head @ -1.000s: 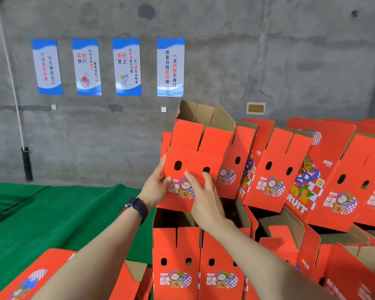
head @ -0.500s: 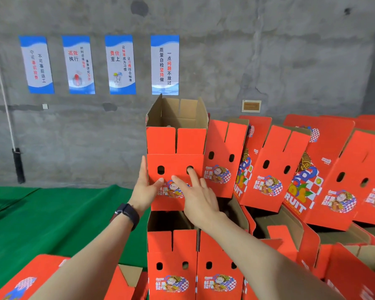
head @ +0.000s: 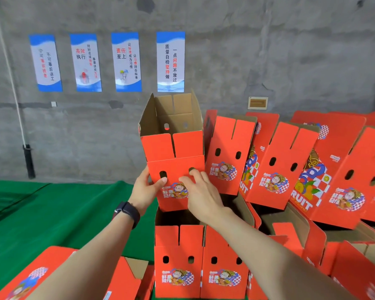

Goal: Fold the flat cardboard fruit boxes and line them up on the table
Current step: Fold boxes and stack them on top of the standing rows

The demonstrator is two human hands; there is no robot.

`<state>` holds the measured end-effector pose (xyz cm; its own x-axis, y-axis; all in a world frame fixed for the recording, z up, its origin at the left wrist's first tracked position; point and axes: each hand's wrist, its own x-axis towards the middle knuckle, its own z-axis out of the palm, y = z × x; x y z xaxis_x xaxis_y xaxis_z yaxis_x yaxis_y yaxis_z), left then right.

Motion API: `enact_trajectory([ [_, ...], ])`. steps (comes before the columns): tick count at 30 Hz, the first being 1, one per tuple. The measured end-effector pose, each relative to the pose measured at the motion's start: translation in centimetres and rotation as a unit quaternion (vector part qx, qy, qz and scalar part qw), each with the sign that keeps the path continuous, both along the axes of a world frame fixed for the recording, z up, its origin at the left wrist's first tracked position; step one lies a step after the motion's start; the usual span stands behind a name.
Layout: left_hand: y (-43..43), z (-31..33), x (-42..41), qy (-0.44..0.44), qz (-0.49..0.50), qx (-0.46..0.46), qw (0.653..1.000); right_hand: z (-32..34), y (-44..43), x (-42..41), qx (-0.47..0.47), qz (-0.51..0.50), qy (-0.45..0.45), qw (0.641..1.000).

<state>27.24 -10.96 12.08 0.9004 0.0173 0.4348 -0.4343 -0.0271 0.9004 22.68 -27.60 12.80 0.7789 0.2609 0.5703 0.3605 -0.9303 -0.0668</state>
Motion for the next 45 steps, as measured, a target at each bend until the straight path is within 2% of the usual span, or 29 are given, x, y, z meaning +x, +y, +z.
enact_trajectory([
  [6,-2.1,2.8,0.3,-0.046,-0.030,0.009,0.998,-1.4,-0.8,-0.1,0.061,-0.025,-0.042,0.997],
  [12,-3.5,4.5,0.6,-0.069,-0.029,0.077,0.994,-0.1,-2.0,0.7,0.100,-0.037,-0.077,0.991],
  [17,-2.4,3.4,1.6,-0.019,0.019,0.104,0.994,0.4,-1.6,1.1,0.041,-0.030,-0.034,0.998],
  [22,-1.0,1.9,1.6,0.019,0.023,0.060,0.998,0.1,-0.5,0.8,-0.008,-0.004,0.005,1.000],
  [29,0.6,2.6,0.7,0.042,0.018,0.046,0.998,0.6,0.0,0.1,-0.009,-0.004,-0.019,1.000],
  [34,1.9,1.9,-0.1,0.079,0.058,0.074,0.992,0.1,0.9,-0.7,-0.009,0.009,0.014,1.000],
  [38,2.3,2.6,-0.3,0.050,0.122,0.082,0.988,-0.2,2.1,-1.3,0.043,0.042,0.056,0.997],
  [41,2.7,3.9,-0.5,0.040,0.134,0.104,0.985,0.2,2.3,-1.3,0.100,0.072,0.060,0.991],
  [45,3.8,4.7,-0.3,0.032,0.152,0.087,0.984,1.0,2.5,-0.7,0.134,0.131,0.073,0.980],
])
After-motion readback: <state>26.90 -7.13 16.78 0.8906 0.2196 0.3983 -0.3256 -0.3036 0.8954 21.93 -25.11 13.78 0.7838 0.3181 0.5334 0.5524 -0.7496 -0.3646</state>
